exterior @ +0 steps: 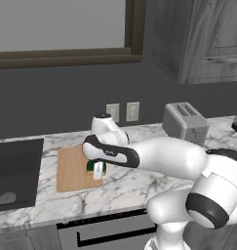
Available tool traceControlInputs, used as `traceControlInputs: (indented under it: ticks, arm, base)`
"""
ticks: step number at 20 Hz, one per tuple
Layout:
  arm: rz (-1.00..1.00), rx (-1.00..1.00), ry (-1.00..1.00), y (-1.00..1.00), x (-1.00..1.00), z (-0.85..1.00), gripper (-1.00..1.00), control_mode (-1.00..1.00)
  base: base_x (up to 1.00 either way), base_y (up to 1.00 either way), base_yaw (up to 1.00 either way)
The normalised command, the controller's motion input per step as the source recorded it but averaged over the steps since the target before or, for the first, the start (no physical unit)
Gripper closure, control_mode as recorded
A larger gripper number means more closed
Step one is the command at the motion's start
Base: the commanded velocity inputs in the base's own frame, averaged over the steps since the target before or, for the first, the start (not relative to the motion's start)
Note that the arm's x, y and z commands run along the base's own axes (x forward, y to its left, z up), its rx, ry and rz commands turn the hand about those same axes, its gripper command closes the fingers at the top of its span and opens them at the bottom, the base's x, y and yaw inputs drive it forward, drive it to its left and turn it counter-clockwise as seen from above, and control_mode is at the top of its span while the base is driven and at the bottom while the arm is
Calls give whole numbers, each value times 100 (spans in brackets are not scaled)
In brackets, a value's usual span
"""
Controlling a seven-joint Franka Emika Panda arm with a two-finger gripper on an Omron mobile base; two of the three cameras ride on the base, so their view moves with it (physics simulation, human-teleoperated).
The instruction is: Pick up the sponge from the counter and clean the cutting board by briefly scrubbing or pressing down on the cutting board. Once finished, release the sponge.
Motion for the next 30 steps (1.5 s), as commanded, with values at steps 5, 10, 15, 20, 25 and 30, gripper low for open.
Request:
traceControlInputs:
  ticks: [5, 10, 15, 20, 25, 30]
  arm:
    - [-22, 0, 2, -90, -7, 5, 100, -100]
    - [-26, 0, 13, -76, 6, 19, 100, -100]
    - [-24, 0, 18, -55, 34, 4, 100, -100]
    - [-15, 0, 20, -36, 43, -7, 100, -100]
    - [-7, -2, 6, -5, 49, -14, 100, -100]
    - [-4, -12, -2, 0, 35, -26, 100, -100]
  base:
    - [0, 0, 0]
    - [0, 0, 0]
    - [0, 0, 0]
    - [0, 0, 0]
    - [0, 0, 0]
    - [0, 0, 0]
